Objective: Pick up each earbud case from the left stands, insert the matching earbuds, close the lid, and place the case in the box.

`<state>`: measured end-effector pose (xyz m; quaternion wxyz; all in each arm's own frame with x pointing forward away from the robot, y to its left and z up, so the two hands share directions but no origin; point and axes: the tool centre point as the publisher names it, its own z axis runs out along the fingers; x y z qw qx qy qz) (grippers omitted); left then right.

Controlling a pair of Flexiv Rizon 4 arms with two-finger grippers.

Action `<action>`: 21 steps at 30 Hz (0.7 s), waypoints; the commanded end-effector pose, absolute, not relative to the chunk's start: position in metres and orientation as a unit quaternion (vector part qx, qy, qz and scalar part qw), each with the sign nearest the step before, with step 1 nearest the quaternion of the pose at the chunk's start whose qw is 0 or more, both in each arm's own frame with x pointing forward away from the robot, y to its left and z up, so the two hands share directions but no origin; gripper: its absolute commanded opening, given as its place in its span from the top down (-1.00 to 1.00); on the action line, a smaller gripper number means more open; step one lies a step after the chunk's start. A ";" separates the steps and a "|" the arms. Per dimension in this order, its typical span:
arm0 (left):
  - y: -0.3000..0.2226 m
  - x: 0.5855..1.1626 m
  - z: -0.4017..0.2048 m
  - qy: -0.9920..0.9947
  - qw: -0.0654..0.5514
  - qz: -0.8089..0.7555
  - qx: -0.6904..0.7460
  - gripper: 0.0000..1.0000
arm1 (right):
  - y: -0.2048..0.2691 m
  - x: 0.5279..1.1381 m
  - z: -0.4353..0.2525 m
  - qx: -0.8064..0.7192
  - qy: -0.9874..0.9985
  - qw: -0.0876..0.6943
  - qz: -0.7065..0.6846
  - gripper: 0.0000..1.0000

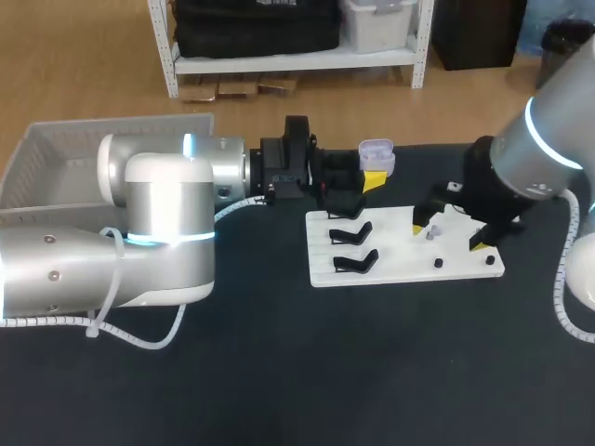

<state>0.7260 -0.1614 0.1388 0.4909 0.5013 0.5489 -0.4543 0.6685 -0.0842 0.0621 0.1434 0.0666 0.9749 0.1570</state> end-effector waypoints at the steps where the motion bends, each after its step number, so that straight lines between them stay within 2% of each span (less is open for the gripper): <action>1: -0.161 0.725 0.137 0.547 0.495 -0.454 0.499 1.00 | -0.079 0.684 0.052 0.077 0.976 0.141 0.149 -1.00; 3: -0.161 0.725 0.137 0.547 0.495 -0.454 0.499 1.00 | -0.080 0.690 0.049 0.081 0.975 0.140 0.150 -1.00; 8: -0.161 0.725 0.137 0.547 0.495 -0.454 0.499 1.00 | -0.079 0.696 0.044 0.092 0.975 0.134 0.149 -0.53; 10: -0.161 0.725 0.137 0.547 0.495 -0.454 0.499 1.00 | -0.078 0.697 0.042 0.093 0.975 0.133 0.148 -0.49; 13: -0.161 0.725 0.137 0.547 0.495 -0.454 0.499 1.00 | -0.077 0.698 0.039 0.093 0.976 0.131 0.146 -0.28; 15: -0.161 0.725 0.137 0.547 0.495 -0.454 0.499 1.00 | -0.077 0.698 0.039 0.093 0.976 0.131 0.147 -0.24; 17: -0.161 0.725 0.137 0.547 0.495 -0.454 0.499 1.00 | -0.076 0.699 0.037 0.093 0.976 0.129 0.148 0.00; 21: -0.161 0.725 0.137 0.547 0.495 -0.454 0.499 1.00 | -0.077 0.700 0.034 0.095 0.976 0.124 0.152 0.11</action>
